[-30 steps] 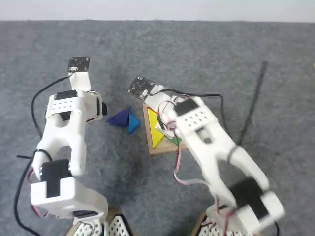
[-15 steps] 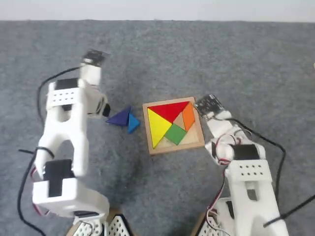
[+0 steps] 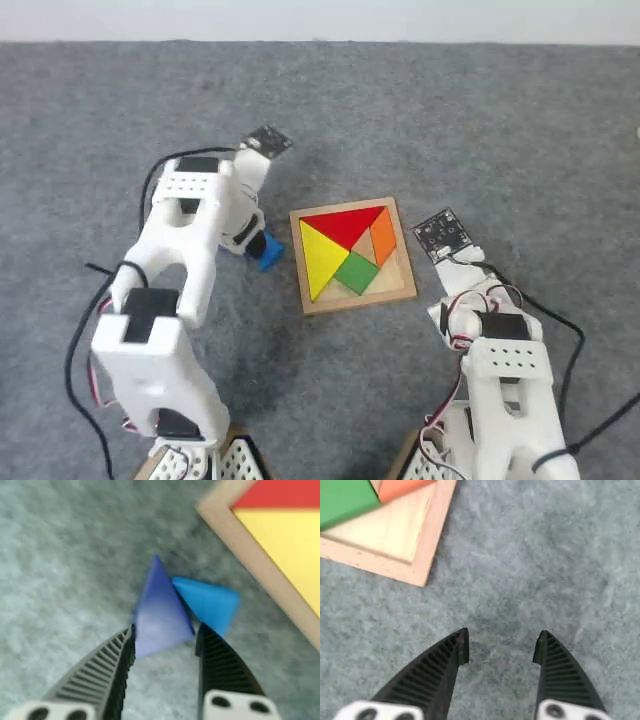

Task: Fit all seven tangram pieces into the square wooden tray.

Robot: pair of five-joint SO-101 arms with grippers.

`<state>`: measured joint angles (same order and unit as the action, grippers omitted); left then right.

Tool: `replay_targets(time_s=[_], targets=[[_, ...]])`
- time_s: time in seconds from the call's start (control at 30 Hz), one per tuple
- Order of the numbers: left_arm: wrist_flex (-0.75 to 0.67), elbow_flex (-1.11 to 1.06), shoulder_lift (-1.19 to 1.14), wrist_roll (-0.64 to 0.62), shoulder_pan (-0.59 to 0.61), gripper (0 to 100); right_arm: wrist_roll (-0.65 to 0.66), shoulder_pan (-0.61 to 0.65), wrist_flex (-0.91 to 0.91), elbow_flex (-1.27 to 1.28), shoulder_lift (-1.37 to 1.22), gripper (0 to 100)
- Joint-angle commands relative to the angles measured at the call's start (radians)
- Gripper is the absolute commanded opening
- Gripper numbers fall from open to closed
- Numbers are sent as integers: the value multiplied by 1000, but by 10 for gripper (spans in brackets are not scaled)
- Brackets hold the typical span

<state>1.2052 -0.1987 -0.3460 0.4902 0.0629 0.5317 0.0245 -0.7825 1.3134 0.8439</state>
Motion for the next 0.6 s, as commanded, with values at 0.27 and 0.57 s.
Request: replay_targets(time_s=[0.27, 0.57], targets=[[17, 177, -158, 37, -3, 196, -8, -15, 22, -8, 35, 227], [60, 275, -18, 29, 58, 201, -9, -13, 44, -5, 28, 227]])
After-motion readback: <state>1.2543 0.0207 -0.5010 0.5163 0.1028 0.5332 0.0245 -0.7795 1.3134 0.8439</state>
